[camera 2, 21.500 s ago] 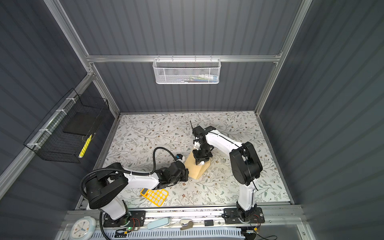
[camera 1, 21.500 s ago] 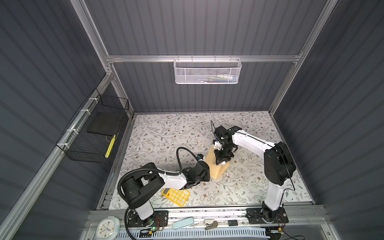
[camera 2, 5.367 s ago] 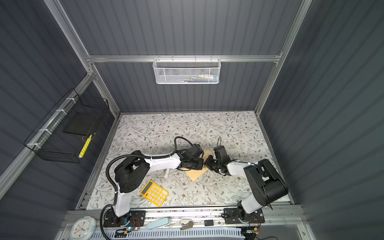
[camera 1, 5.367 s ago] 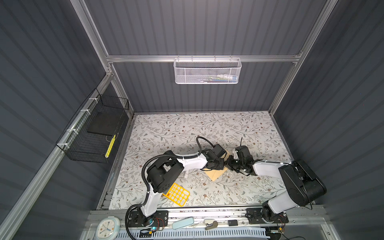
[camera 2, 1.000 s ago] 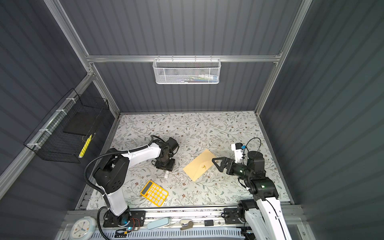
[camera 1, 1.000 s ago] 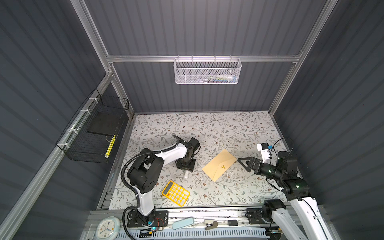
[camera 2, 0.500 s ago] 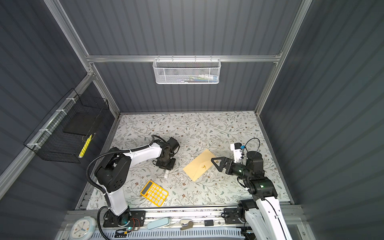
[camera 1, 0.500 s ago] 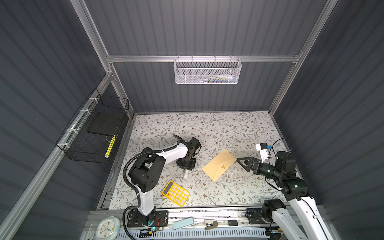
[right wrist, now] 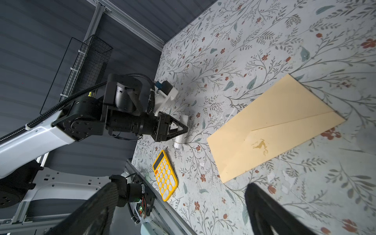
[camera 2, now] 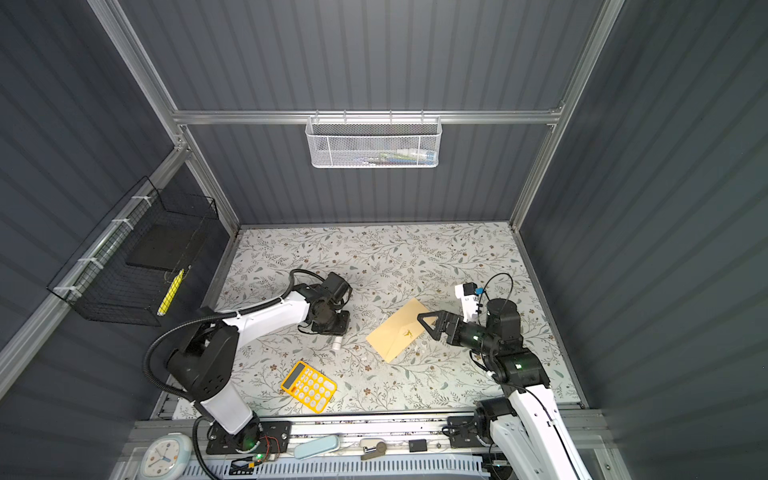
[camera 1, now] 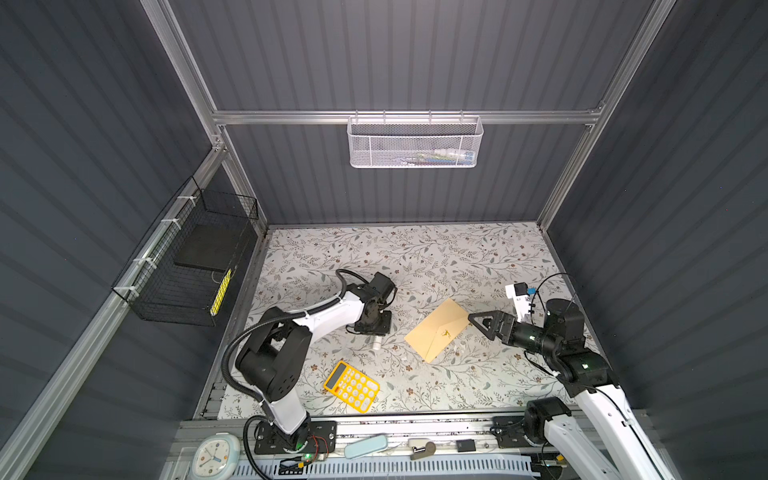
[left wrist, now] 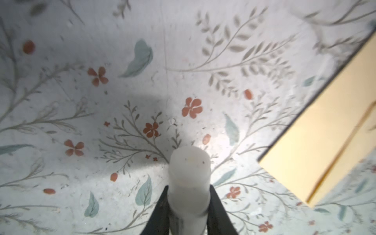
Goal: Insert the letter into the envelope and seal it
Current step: 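Lower the left gripper over the white glue stick while the right gripper waits, then lift the glue stick upright with the left gripper while the right gripper approaches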
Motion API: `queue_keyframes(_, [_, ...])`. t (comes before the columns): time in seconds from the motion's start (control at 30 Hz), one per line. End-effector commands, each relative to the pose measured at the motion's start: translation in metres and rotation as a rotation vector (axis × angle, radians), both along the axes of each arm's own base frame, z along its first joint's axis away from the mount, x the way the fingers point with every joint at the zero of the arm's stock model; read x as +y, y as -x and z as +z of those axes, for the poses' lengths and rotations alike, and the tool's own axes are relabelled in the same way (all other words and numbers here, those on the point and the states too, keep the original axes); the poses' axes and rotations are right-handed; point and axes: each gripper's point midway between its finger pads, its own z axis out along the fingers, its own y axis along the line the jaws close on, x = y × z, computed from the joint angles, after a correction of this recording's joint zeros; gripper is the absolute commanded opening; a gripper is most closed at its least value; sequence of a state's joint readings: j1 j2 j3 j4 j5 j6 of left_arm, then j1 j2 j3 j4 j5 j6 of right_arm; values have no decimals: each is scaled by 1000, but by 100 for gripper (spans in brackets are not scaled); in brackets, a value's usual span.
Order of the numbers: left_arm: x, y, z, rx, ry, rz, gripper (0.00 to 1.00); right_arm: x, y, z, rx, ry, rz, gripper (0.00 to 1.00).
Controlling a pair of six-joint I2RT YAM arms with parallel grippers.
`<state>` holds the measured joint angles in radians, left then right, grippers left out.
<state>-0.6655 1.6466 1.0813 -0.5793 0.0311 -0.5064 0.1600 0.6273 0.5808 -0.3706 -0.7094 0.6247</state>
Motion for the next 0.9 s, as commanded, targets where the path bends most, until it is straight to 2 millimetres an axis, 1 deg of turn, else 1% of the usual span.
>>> queue_keyframes(0.0, [-17, -20, 48, -146, 196, 81, 6, 4, -7, 3, -18, -16, -2, 99])
queue_keyframes(0.17, [-34, -31, 106, -289, 475, 176, 5, 13, -16, 7, -29, -32, 0, 99])
queue_keyframes(0.3, [-44, -37, 145, -351, 712, 265, 3, 29, -27, 16, -46, -74, 14, 99])
queue_keyframes(0.4, [-49, -41, 166, -378, 864, 323, 2, 43, -37, 27, -70, -128, 24, 99])
queue_keyframes(0.57, [-53, -44, 192, -433, 1039, 402, 0, 61, -50, 52, -111, -261, 17, 99])
queue_keyframes(0.7, [-60, -43, 212, -495, 1118, 428, 1, 75, -56, 69, -139, -340, 13, 99])
queue_keyframes(0.87, [-71, -44, 233, -544, 1233, 454, 1, 88, -61, 82, -144, -441, 33, 99])
